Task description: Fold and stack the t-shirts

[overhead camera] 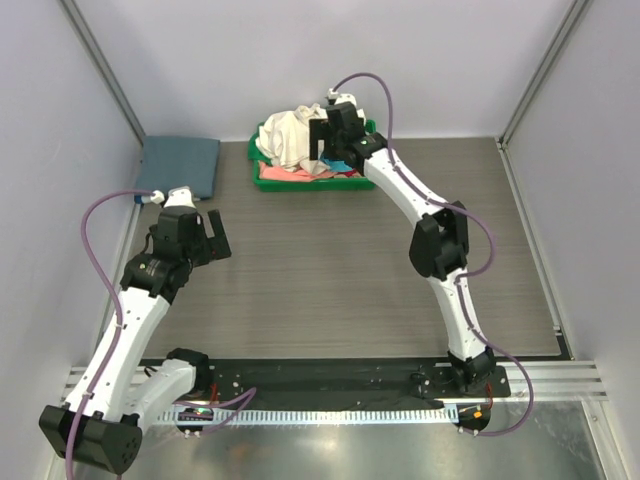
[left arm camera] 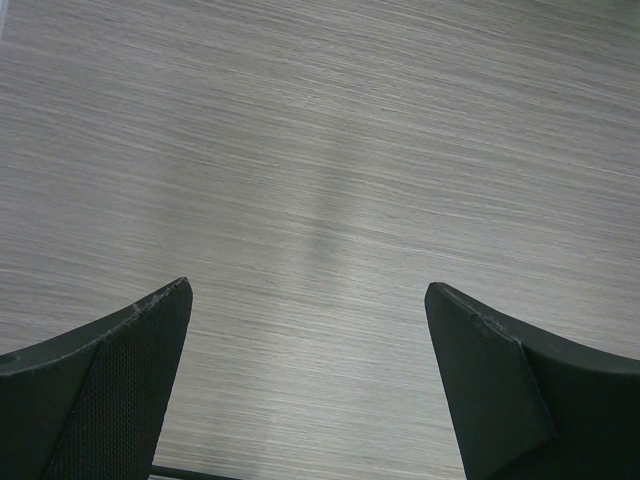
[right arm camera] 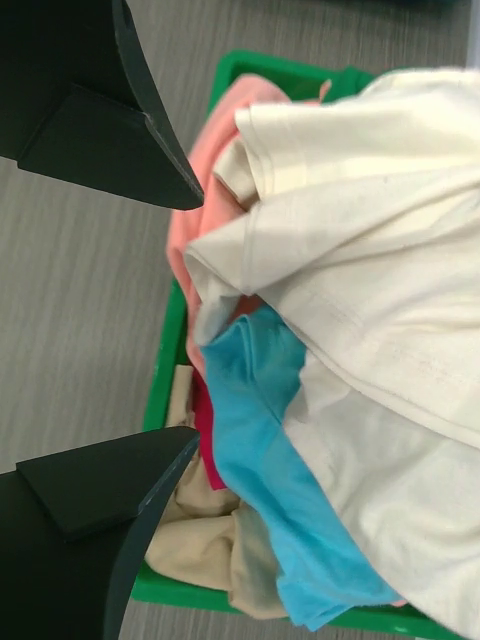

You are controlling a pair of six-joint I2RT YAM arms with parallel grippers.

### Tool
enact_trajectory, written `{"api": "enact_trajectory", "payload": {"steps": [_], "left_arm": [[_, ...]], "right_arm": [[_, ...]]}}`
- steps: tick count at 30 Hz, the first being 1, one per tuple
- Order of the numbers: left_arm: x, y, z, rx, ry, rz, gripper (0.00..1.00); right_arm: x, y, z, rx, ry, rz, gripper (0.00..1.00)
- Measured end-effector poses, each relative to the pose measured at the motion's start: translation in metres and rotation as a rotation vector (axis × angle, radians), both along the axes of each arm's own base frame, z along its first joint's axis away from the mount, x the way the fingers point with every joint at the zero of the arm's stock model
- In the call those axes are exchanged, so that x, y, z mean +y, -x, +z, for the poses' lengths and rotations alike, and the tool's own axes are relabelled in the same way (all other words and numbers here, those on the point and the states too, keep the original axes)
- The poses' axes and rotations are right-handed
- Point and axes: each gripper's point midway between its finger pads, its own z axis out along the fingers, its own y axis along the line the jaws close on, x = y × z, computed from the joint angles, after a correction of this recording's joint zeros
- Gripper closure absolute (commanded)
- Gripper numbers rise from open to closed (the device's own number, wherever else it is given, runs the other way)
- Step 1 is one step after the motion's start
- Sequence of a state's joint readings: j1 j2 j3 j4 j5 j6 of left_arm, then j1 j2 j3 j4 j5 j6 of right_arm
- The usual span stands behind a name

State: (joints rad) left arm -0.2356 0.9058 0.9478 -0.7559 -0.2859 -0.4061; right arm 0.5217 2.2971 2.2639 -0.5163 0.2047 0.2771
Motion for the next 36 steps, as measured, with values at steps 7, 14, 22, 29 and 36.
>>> {"api": "enact_trajectory", "payload": {"steps": [7, 14, 22, 29, 36], "left_arm": [[0.002, 0.001, -0.001, 0.004, -0.007, 0.004, 0.00], [0.003, 0.001, -0.001, 0.005, -0.008, 0.008, 0.00], [0.005, 0.000, -0.001, 0.008, -0.014, 0.007, 0.00], [0.006, 0.000, -0.001, 0.009, -0.014, 0.007, 0.00], [0.007, 0.000, -0.002, 0.010, -0.011, 0.011, 0.00]], "right_arm": [[0.007, -0.026, -0.041, 0.013, 0.061, -0.001, 0.07], [0.015, -0.034, -0.025, -0.052, 0.041, 0.006, 0.12], [0.034, -0.037, -0.018, -0.103, 0.014, 0.028, 0.18], [0.042, -0.044, -0.050, -0.090, 0.030, 0.034, 0.51], [0.049, -0.050, -0.051, -0.119, 0.019, 0.038, 0.99]]}}
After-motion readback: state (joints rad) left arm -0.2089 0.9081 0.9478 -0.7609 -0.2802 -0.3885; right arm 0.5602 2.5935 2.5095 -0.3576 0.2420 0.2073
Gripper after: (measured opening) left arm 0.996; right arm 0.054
